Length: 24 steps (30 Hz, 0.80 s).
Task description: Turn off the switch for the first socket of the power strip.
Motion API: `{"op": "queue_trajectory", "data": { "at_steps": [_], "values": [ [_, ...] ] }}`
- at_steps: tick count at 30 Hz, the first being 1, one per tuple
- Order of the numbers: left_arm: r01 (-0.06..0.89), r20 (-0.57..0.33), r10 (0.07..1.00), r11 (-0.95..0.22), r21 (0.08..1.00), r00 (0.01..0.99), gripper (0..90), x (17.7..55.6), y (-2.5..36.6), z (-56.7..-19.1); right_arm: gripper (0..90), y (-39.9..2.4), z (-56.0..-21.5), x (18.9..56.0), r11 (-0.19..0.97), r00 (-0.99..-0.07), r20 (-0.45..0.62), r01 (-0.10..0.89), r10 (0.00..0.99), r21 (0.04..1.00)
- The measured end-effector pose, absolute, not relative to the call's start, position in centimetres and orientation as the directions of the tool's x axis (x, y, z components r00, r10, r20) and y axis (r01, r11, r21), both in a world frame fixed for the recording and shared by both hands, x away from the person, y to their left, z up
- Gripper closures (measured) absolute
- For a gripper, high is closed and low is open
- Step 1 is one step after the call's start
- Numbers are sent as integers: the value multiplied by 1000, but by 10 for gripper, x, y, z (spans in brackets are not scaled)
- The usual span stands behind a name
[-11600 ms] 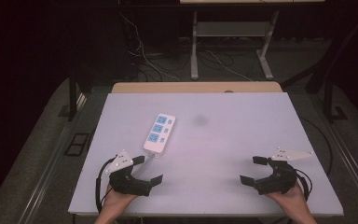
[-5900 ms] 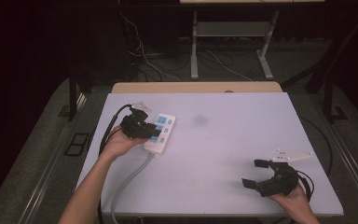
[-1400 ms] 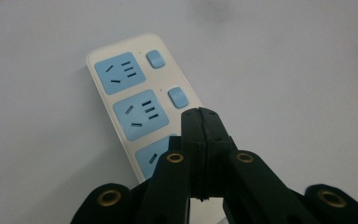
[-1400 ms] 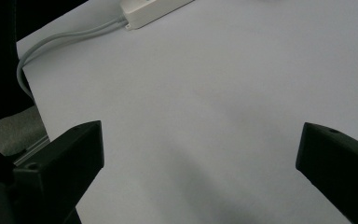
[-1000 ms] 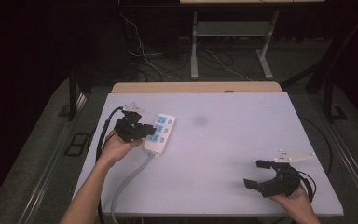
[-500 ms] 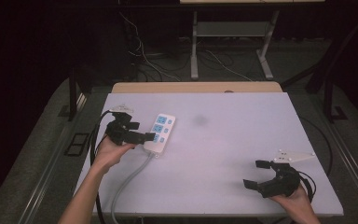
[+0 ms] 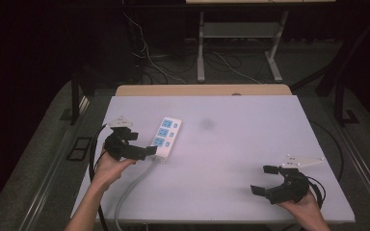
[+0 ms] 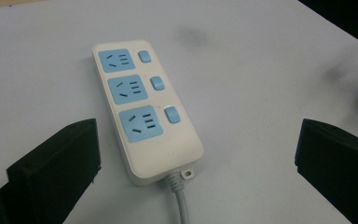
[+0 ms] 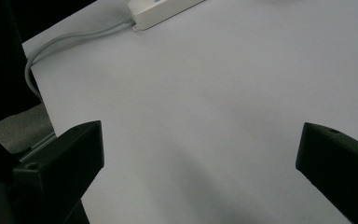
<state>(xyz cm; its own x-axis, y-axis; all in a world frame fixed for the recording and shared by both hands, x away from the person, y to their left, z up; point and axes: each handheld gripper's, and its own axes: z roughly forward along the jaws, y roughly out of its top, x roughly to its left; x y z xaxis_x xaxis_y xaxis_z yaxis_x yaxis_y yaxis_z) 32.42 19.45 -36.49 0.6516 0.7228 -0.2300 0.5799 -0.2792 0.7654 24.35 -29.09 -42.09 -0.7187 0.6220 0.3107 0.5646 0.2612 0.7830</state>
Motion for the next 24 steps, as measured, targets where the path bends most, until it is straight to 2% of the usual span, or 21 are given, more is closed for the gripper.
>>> {"op": "queue_trajectory", "data": {
  "at_steps": [24],
  "values": [
    [536,-244,699,-232,811,672,0,275,191,-398,6,-289,-422,243,267,-719,314,569,620,777]
  ]
}}
